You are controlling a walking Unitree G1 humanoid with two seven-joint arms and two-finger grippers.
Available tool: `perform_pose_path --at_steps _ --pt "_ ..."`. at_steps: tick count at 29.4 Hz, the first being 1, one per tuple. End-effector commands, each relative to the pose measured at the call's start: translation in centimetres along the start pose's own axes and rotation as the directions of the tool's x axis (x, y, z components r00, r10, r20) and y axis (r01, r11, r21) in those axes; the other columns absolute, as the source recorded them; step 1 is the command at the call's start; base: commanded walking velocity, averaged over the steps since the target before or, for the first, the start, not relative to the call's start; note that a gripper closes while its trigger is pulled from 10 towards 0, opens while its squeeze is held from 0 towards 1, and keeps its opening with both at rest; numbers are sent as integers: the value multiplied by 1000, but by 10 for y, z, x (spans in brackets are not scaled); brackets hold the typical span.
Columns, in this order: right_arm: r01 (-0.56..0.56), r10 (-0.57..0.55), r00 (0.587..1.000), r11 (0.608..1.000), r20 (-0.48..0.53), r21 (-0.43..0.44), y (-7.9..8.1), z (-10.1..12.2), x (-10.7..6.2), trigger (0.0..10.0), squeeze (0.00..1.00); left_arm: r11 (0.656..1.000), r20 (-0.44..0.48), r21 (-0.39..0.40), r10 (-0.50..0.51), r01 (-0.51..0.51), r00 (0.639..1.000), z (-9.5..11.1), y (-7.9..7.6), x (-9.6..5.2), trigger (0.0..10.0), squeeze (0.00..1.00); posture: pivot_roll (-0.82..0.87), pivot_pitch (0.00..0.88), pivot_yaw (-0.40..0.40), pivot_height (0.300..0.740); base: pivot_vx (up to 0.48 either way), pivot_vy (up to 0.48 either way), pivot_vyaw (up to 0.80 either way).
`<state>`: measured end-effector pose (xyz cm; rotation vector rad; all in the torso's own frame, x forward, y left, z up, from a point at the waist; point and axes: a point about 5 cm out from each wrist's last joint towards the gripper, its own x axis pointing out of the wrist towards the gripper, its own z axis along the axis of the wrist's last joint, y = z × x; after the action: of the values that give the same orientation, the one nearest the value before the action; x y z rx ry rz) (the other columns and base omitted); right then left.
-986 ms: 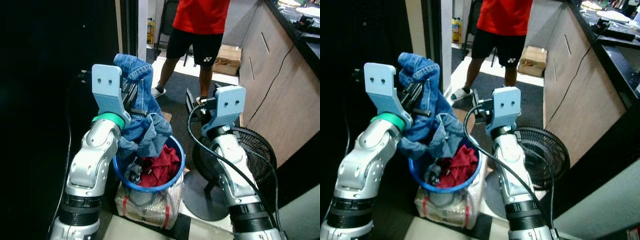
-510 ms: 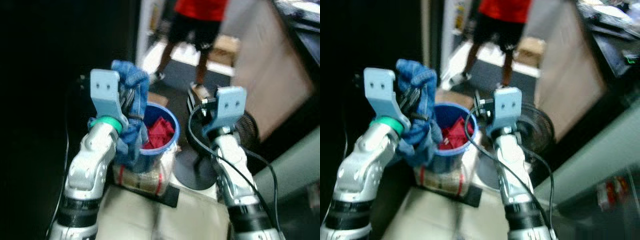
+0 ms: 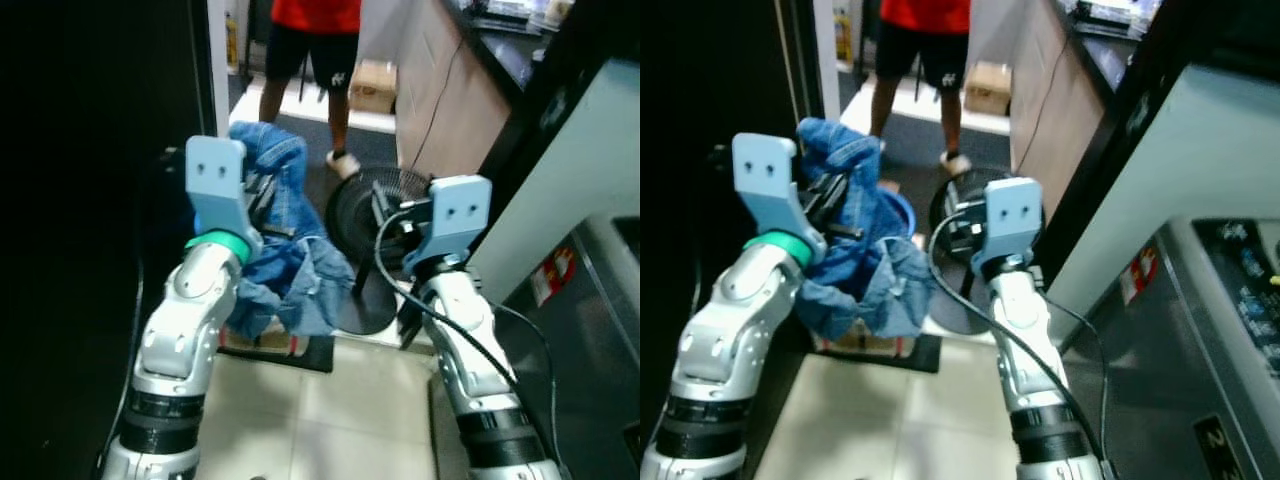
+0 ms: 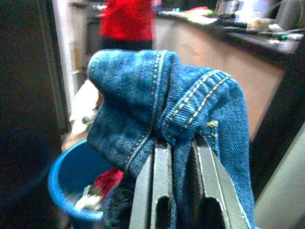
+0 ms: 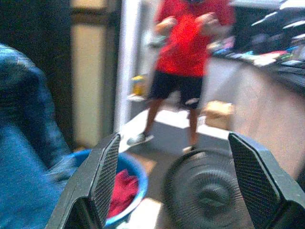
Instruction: Clothes washing
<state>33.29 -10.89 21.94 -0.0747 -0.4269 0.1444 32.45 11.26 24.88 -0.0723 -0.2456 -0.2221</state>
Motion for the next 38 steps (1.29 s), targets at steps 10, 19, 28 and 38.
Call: perform_pose_path --at_steps 10,19,28,38 --pt "9 -9 1000 1000 -3 -22 -4 -1 -2 10000 0 1000 46 -1 -21 21 999 9 -5 0 10000 0 84 48 -31 740 0 0 0" --pt "5 -5 1000 1000 -3 -25 -4 -1 -2 10000 0 1000 48 5 -9 9 999 7 -4 0 10000 0 84 48 -31 740 0 0 0" --pt "-4 4 1000 1000 -5 -27 -2 -3 -2 10000 0 1000 52 21 -10 8 999 5 -6 -1 10000 0 85 41 -32 740 323 0 0" --pt "-13 13 1000 1000 -6 -27 0 -4 -2 10000 0 1000 50 28 -14 13 999 4 -7 -2 10000 0 87 39 -33 740 480 0 0"
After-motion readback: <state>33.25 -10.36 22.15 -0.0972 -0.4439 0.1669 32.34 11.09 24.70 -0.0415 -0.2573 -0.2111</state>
